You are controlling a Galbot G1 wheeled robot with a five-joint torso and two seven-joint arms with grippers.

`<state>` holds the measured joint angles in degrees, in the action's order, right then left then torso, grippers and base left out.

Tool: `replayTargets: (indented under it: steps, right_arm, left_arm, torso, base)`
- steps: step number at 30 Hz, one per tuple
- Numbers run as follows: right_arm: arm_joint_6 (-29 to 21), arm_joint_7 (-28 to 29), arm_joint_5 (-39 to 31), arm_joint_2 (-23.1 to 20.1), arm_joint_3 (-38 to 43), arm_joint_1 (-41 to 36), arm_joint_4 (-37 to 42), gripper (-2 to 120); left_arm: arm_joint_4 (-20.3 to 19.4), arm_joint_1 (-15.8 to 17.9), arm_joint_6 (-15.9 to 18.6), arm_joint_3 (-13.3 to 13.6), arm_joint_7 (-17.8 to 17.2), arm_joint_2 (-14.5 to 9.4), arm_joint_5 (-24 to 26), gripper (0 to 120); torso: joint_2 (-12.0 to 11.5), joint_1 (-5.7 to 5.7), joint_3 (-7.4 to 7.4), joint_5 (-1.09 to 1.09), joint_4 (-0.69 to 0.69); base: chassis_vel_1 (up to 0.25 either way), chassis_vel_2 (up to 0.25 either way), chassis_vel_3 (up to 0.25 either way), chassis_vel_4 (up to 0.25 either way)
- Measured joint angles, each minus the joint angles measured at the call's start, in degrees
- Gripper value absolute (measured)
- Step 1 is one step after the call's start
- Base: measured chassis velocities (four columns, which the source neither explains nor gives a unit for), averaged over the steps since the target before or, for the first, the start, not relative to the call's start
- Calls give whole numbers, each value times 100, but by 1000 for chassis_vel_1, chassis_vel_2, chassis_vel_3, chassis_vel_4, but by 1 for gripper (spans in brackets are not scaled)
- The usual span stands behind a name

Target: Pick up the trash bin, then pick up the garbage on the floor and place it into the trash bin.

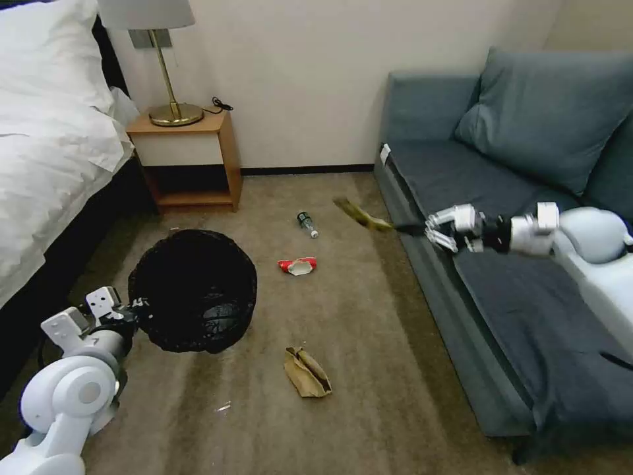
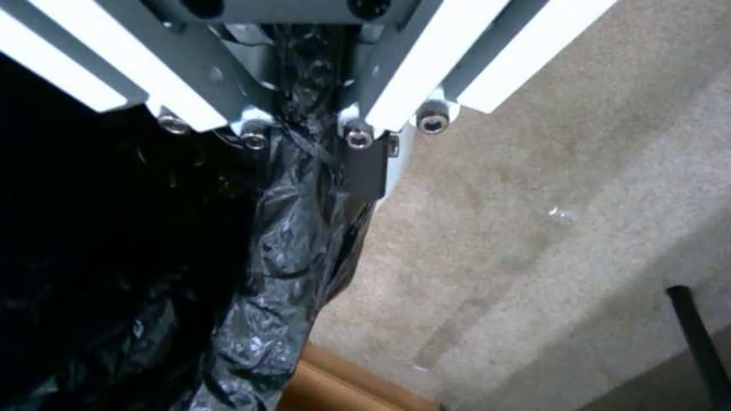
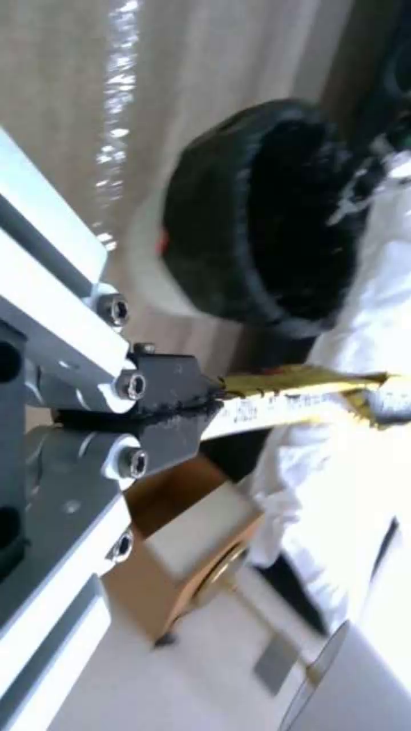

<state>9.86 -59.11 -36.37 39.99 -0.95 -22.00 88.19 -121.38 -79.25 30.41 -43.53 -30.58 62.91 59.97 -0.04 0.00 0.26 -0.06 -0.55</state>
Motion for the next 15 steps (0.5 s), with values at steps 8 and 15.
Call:
replayTargets:
  steps: [8, 15]
  right_arm:
    - [-283, 329, -374, 773, -1117, 826, 559, 0]
    - [-353, 393, -426, 1380, -2018, 1491, 510, 0]
  left_arm:
    - [-26, -69, -31, 54, 13, 1, -73, 1]
    - [-60, -47, -32, 179, -24, 8, -96, 1]
  torso:
    - [0, 0, 0, -3, -2]
    - [0, 0, 0, -2, -6]
  base:
    - [0, 0, 0, 0]
    - [0, 0, 0, 0]
